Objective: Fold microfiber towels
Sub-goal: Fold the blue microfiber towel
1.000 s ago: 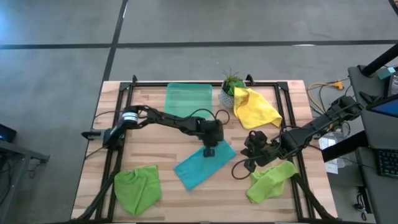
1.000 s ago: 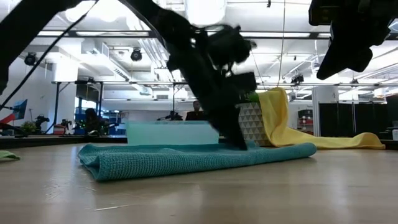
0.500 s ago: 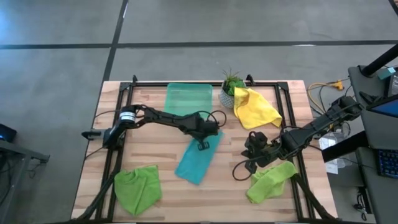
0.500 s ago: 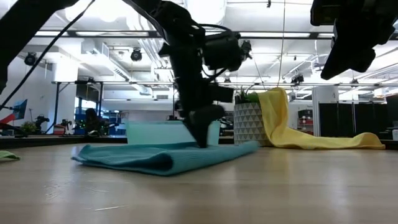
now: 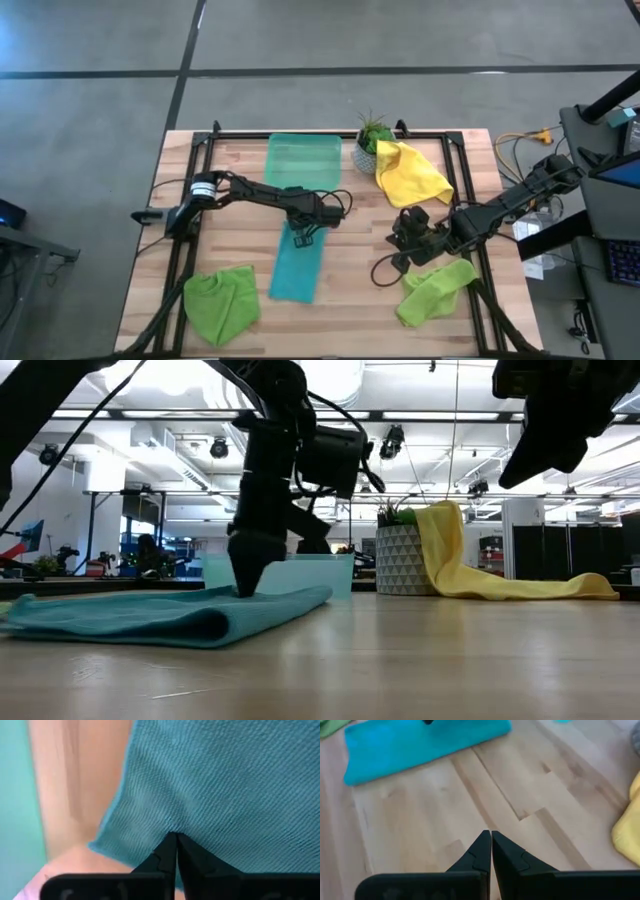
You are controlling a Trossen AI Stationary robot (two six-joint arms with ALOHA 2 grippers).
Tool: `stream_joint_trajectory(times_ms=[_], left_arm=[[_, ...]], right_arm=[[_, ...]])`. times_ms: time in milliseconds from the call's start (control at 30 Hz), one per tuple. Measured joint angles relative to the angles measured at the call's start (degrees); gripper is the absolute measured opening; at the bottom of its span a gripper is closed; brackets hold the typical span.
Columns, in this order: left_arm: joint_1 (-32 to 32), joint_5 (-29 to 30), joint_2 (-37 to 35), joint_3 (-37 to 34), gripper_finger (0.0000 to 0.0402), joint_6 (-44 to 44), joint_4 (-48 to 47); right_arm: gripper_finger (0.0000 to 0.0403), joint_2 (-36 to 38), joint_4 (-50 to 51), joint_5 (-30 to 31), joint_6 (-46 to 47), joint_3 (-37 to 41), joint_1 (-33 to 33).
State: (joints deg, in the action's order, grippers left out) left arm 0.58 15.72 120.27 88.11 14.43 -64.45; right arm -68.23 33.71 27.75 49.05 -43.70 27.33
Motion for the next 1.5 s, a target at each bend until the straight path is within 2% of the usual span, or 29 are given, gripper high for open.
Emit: stream_joint_trajectory(times_ms=[67,133,333,667,867,1100,1200,1333,1500], left_arm=[[-0.2,2.7,-2.6,-0.1,0.0,-0.9,-1.0],[-0.2,1.4,-6.1,-0.3,0.0,-3.7,-0.8],[-1.4,-16.8,-11.6,-5.2,0.0,-11.2,1.4],[-9.4,-28.9,-11.3,-15.2,0.0,-15.1,18.4],[-11.7,-29.5,-10.0,-16.9,0.0,-13.1,28.0],[-12.3,-29.5,-6.7,-15.6,0.0,-2.5,42.4],[-12.1,-28.7,-6.3,-14.3,0.0,0.4,44.4],[-11.4,-28.7,-10.9,-13.1,0.0,0.7,44.7],[-12.1,-28.7,-19.4,-14.2,0.0,-5.4,44.9]], right_arm=[[0.0009,0.0,-0.2,1.2,1.2,0.0,0.0],[0.0009,0.0,-0.7,2.5,2.6,0.0,0.0],[0.0009,-0.2,-5.2,5.0,3.4,0.0,0.0],[0.0009,-0.2,-9.3,6.8,6.5,0.0,0.3],[0.0009,-0.2,-9.5,6.4,9.1,0.0,1.6],[0.0009,-0.2,-10.4,3.9,11.0,0.0,2.7],[0.0009,-0.2,-10.5,2.1,11.2,0.0,2.8],[0.0009,-0.2,-12.1,1.7,10.5,0.0,3.7],[0.0009,-0.2,-18.8,1.8,2.4,0.0,3.8]])
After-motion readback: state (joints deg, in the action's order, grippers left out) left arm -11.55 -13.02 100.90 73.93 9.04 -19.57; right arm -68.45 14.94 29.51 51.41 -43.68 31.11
